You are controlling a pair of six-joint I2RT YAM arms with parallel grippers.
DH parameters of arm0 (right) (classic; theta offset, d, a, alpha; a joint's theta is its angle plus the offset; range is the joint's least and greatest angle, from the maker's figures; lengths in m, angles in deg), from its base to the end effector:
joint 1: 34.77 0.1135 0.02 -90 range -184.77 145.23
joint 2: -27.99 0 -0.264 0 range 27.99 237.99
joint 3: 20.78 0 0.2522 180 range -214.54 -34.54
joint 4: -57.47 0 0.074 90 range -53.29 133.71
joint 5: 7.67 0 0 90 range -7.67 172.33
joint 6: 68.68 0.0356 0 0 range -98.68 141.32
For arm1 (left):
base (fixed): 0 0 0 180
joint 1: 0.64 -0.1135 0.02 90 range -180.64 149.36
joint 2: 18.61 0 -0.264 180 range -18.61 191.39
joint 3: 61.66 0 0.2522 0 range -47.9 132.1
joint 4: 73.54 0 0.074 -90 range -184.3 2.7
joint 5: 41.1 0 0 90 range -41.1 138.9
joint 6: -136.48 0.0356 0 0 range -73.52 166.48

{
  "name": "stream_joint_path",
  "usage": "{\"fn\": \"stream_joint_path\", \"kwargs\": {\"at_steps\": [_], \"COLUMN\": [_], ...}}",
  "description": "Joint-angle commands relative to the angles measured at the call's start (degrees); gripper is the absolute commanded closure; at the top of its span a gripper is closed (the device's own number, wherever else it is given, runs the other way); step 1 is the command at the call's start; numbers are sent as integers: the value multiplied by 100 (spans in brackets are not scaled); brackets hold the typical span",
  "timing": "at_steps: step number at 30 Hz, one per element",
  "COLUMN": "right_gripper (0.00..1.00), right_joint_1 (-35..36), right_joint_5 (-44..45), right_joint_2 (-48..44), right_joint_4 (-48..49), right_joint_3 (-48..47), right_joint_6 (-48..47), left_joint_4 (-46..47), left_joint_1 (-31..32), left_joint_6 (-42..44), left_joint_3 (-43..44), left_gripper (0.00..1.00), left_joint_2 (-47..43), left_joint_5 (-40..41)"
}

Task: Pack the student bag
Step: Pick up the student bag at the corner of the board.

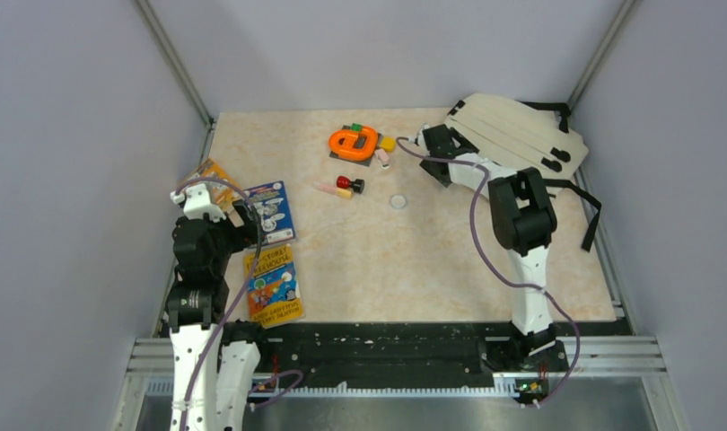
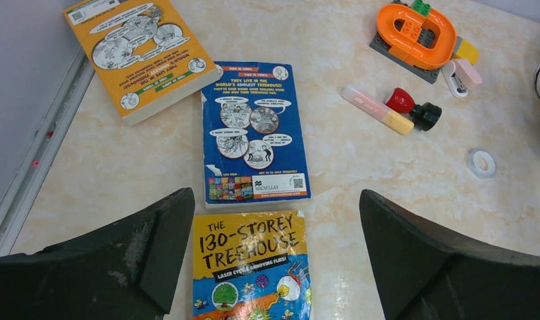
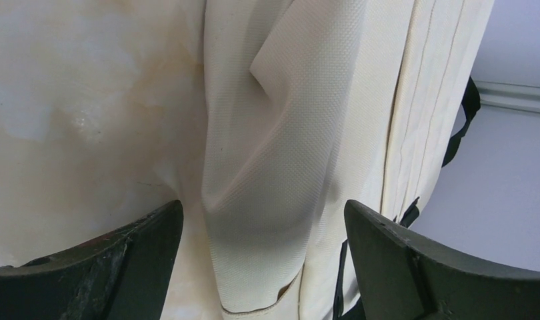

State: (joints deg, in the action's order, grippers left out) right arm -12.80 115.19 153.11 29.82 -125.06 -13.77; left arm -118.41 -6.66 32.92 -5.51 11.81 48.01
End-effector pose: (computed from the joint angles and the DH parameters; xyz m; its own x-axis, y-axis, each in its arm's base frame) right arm 0.4491 0.1603 0.1619 -0.5793 -0.7544 -0.3087 -0.3835 0.5864 -0.7135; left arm 0.1225 0.0124 0.3207 -0.2958 -0.2669 -0.9172 -0.1642 0.9601 -0.2265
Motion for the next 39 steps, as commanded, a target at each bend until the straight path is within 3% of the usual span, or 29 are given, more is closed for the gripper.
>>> {"fn": "stream_joint_path", "kwargs": {"at_steps": [1, 10, 14, 17, 22, 30, 39], "right_gripper": [11, 21, 33, 53, 100, 100, 100], "right_joint_1": [-12, -236, -274, -277, -275, -248, -241], "right_joint_5": [311, 225, 162, 101, 135, -602, -3202], "right_joint_2": [97, 219, 287, 249, -190, -2322, -5568], "right_joint_4": [309, 539, 627, 722, 1047, 1141, 720], "right_joint_3": [-151, -158, -159, -130, 106, 949, 1926], "right_joint_6": [-166, -229, -254, -249, -78, 1244, 2926], "left_joint_4": [173, 184, 181, 185, 227, 343, 771], "left_joint_1": [-39, -33, -37, -34, -43, -26, 554], "left_joint_6": [29, 29, 29, 37, 94, 289, 358], "left_joint_3": [17, 12, 6, 12, -17, -64, 167], "left_gripper": [2, 2, 2, 2, 2, 5, 8], "left_joint_2": [-1, -6, 1, 4, -9, 85, 464], "left_joint_5": [-101, -139, -153, -157, -345, -893, -1958]}}
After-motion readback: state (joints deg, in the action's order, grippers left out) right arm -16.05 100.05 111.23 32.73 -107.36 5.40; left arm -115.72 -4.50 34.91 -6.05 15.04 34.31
